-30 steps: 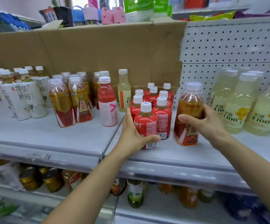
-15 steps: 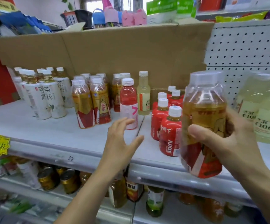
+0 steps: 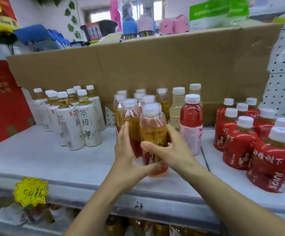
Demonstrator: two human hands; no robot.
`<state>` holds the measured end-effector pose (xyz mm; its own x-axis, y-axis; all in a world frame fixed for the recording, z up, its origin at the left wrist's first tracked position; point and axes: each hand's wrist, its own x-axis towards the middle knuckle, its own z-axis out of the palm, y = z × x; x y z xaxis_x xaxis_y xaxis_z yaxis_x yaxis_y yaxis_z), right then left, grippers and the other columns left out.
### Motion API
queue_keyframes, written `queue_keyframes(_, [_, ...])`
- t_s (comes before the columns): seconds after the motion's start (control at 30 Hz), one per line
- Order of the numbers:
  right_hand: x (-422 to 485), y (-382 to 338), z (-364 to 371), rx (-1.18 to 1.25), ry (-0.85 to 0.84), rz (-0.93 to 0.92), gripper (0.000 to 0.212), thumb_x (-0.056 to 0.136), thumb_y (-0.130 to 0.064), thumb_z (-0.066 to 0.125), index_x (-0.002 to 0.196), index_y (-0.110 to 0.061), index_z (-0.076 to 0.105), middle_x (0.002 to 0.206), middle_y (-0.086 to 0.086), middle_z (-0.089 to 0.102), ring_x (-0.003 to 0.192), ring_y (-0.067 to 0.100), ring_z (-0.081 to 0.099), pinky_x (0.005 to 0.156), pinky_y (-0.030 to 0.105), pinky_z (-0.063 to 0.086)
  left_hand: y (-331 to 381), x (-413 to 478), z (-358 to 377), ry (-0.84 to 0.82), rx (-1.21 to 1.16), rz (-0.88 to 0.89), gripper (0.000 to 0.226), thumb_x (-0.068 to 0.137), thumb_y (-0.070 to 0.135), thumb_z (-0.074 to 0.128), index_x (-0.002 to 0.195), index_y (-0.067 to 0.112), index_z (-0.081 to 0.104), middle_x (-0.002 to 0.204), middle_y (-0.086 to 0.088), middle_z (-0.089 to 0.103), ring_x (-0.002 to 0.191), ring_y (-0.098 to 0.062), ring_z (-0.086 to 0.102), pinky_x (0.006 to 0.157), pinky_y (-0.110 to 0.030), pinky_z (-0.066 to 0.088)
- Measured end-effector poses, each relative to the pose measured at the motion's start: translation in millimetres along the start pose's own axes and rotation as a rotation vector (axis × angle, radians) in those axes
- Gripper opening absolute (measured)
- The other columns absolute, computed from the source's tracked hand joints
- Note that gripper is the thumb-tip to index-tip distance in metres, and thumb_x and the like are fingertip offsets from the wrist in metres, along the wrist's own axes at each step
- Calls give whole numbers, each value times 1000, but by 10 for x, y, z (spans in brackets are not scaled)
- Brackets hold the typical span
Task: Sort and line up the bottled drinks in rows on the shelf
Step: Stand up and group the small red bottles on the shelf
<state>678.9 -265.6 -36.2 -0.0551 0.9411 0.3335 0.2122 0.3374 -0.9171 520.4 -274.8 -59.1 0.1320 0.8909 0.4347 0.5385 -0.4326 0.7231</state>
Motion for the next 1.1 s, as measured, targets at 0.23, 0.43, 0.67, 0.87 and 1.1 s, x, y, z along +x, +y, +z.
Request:
queue_keyframes(0.23, [101, -77, 97, -189, 81, -49, 61, 76, -48, 77, 126, -29, 48, 112, -18, 59, 103, -4, 56, 75, 9, 46, -161, 356, 63, 64, -5, -37, 152, 55, 57, 89, 143, 46, -34, 163, 14, -16, 153, -15, -6, 122, -54, 18])
queue_keyframes(0.43, [326, -235, -617, -436, 681, -268, 78, 74, -45, 81, 135, -24, 37, 126, -7, 39, 123, 19, 44, 103, 42, 45, -164, 468, 162, 111, 6, -68, 154, 58, 55, 89, 138, 44, -42, 161, 13, -26, 152, -14, -13, 123, -48, 9])
queue_keyframes(0.67, [672, -59, -851, -363, 303, 79, 62, 85, -37, 74, 136, -19, 45, 124, -3, 60, 117, 19, 59, 98, 39, 49, -119, 594, 229, 134, 20, -106, 148, 64, 54, 86, 144, 36, -38, 162, 9, -26, 152, -16, -15, 120, -44, 6])
queue_keyframes(0.87, [490, -36, -957, -355, 230, -3, 52, 84, -45, 72, 128, -25, 52, 116, -9, 65, 106, 9, 63, 91, 32, 53, -100, 643, 275, 159, 57, -137, 151, 62, 53, 87, 146, 33, -36, 163, 7, -24, 152, -18, -14, 120, -45, 5])
queue_keyframes(1.1, [79, -138, -1023, -336, 243, -72, 48, 81, -47, 73, 121, -30, 53, 108, -18, 64, 98, -3, 62, 77, 17, 49, 107, 506, 400, 376, 158, 114, 131, 69, 48, 85, 157, 20, -8, 165, 1, -10, 153, -14, -7, 124, -42, 12])
